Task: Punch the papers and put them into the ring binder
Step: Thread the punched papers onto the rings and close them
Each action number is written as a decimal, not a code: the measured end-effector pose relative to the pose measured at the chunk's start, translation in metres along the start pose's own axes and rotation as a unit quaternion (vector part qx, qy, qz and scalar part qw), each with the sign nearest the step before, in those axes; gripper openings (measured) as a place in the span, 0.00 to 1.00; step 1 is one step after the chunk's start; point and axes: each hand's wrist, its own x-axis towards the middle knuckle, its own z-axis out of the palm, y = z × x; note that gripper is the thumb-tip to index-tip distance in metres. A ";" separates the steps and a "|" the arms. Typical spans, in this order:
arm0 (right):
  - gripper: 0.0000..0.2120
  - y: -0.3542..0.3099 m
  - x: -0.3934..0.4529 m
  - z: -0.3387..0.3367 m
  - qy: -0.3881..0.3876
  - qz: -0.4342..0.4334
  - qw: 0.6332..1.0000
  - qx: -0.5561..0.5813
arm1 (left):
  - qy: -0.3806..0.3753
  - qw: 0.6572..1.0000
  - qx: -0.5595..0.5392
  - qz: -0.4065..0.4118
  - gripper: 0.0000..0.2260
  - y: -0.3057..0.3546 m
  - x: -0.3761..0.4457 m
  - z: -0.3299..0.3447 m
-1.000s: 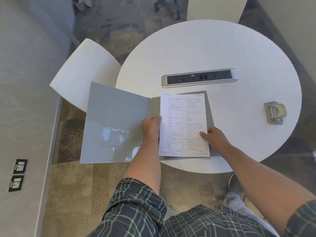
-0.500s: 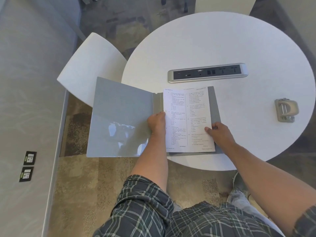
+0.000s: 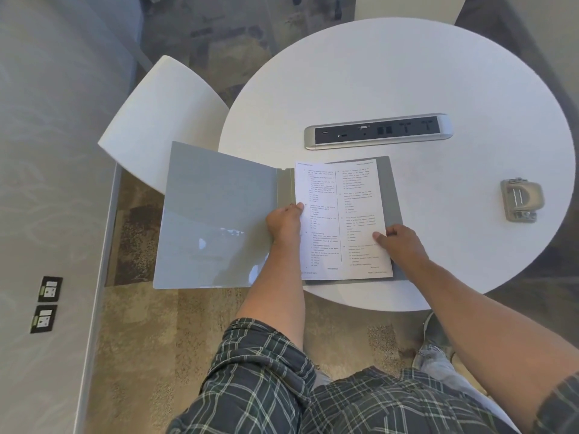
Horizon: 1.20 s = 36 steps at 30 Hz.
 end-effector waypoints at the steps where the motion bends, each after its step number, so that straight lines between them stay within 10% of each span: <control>1: 0.12 0.000 0.000 0.000 0.001 0.002 1.000 0.003 | -0.002 1.000 -0.004 -0.004 0.06 0.001 -0.001 -0.001; 36: 0.13 -0.002 -0.009 -0.003 0.006 0.016 1.000 0.010 | 0.006 1.000 -0.014 -0.019 0.12 0.007 -0.003 0.005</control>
